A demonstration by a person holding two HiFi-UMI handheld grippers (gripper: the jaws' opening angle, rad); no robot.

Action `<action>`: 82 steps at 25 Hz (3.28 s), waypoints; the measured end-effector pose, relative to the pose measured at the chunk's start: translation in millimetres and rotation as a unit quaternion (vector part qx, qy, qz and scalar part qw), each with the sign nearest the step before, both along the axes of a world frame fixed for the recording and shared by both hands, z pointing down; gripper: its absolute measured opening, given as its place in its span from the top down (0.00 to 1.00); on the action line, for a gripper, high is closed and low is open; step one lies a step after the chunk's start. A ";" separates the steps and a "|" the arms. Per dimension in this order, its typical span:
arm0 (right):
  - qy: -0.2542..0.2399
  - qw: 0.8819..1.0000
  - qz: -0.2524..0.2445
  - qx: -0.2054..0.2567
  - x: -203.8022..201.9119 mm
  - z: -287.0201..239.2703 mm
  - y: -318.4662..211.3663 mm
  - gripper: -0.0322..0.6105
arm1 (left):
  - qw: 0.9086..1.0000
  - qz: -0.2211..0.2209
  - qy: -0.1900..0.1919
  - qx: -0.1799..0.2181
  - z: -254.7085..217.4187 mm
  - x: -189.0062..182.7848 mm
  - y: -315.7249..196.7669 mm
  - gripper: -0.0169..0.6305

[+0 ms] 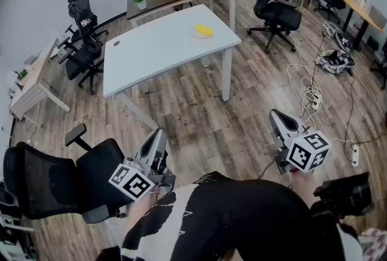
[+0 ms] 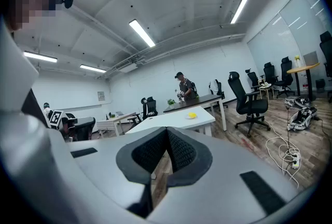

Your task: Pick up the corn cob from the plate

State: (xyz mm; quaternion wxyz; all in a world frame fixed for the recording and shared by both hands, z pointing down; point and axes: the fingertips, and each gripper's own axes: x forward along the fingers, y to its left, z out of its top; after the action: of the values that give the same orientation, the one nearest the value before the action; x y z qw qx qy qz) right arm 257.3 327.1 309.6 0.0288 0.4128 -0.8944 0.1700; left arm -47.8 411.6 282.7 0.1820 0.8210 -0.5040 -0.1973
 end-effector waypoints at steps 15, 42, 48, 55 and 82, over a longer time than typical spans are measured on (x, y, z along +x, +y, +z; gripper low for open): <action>-0.002 1.000 -0.008 -0.003 -18.0 -4.8 -37.8 0.93 | 1.000 -0.010 -0.008 -0.016 7.2 -16.6 -20.6 0.95; 0.052 0.997 0.033 -0.036 -120.7 5.0 -300.5 0.93 | 0.994 0.104 -0.003 -0.037 20.4 -76.9 -331.3 0.95; 0.038 0.998 0.040 -0.044 -154.9 12.2 -354.2 0.93 | 0.984 0.146 -0.010 -0.098 43.1 -98.1 -390.5 0.95; 0.044 0.995 0.065 -0.067 -164.4 34.1 -379.6 0.93 | 0.976 0.207 -0.011 -0.068 41.0 -94.8 -419.6 0.95; 0.054 0.990 0.043 -0.122 -213.4 64.3 -411.8 0.93 | 0.978 0.186 -0.018 -0.091 69.6 -120.8 -433.9 0.95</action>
State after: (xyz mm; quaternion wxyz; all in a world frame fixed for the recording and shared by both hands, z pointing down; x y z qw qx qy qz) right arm 44.0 -84.7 373.9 0.1196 0.4524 -0.8458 0.2561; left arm -168.6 -22.2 352.3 0.2802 0.8837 -0.3617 -0.0982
